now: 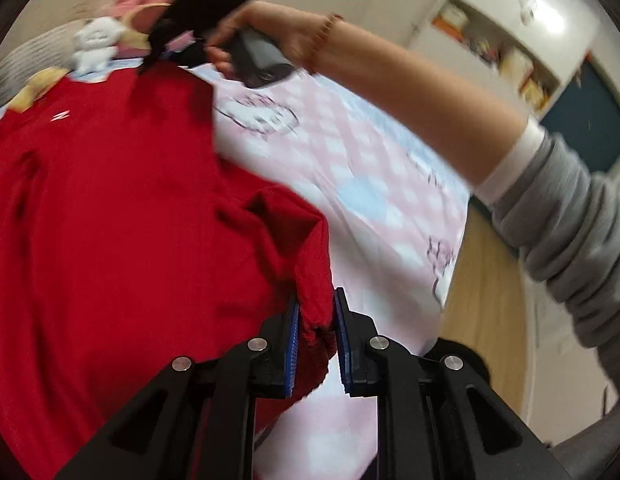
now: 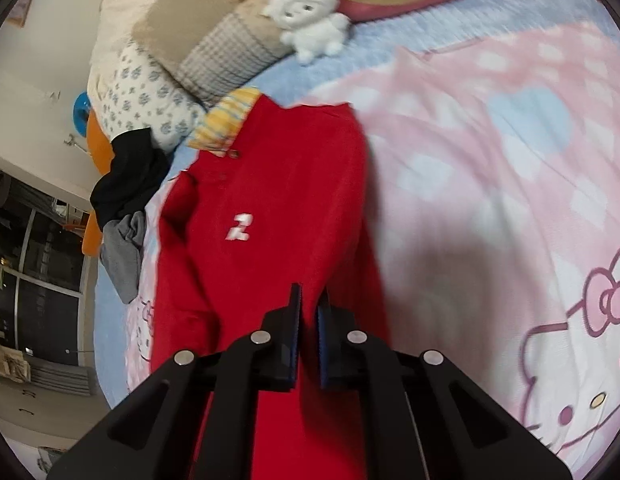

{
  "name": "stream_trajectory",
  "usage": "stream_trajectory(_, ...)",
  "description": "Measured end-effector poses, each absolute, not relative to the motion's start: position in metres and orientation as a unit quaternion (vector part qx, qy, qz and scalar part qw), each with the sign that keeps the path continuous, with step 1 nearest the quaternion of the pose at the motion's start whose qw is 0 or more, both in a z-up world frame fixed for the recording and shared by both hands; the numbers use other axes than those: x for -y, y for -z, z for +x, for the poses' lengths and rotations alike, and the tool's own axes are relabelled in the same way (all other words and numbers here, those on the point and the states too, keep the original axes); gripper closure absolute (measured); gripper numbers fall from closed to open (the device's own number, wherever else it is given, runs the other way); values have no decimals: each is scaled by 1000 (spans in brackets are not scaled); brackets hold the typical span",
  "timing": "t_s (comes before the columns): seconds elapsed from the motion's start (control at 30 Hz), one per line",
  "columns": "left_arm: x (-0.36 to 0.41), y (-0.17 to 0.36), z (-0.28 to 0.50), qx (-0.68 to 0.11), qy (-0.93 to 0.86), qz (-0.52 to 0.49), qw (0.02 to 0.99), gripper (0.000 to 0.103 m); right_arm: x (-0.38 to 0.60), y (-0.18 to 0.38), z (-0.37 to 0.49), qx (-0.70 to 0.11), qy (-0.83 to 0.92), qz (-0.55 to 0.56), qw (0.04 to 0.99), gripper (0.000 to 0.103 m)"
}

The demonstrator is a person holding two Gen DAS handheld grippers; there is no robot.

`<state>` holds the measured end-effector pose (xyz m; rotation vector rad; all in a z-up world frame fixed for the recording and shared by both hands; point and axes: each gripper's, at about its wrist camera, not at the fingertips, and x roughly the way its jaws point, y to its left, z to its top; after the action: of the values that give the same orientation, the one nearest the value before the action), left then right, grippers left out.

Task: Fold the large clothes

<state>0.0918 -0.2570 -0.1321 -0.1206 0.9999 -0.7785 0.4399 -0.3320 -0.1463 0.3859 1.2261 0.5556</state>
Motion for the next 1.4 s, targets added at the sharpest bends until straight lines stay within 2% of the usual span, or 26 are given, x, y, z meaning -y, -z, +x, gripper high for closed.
stream_trajectory(0.33,171,119,36,-453,318,-113,825,82,202,103,426,-554,-299,143,764,96)
stream_trajectory(0.57,111,163,24,-476,284,-180,813,81,107,116,406,-568,-347,112,738,95)
stream_trajectory(0.63,107,174,25,-482,298,-197,800,81,102,110,399,-560,-348,95,746,91)
stream_trajectory(0.67,109,175,23,-482,308,-194,797,79,104,106,397,-557,-344,83,751,85)
stream_trajectory(0.73,110,169,22,-479,327,-193,791,78,111,95,389,-550,-337,36,763,30)
stream_trajectory(0.77,107,163,22,-476,336,-198,788,72,117,88,381,-539,-333,5,773,25)
stream_trajectory(0.8,102,153,22,-469,344,-208,786,60,123,82,369,-526,-332,-25,782,26)
stream_trajectory(0.9,85,116,28,-437,336,-197,811,41,153,74,313,-495,-345,-107,790,26)
stream_trajectory(1.0,73,75,45,-403,305,-136,852,30,185,78,250,-476,-381,-114,784,27)
stream_trajectory(1.13,59,47,88,-398,270,-90,872,27,205,108,178,-491,-428,-107,751,30)
stream_trajectory(1.2,55,44,125,-408,283,-112,861,26,203,123,146,-478,-439,-143,748,36)
stream_trajectory(1.27,61,49,152,-423,297,-136,845,26,202,127,117,-447,-453,-166,753,37)
stream_trajectory(1.4,86,75,222,-461,329,-191,802,26,205,113,92,-407,-491,-115,761,36)
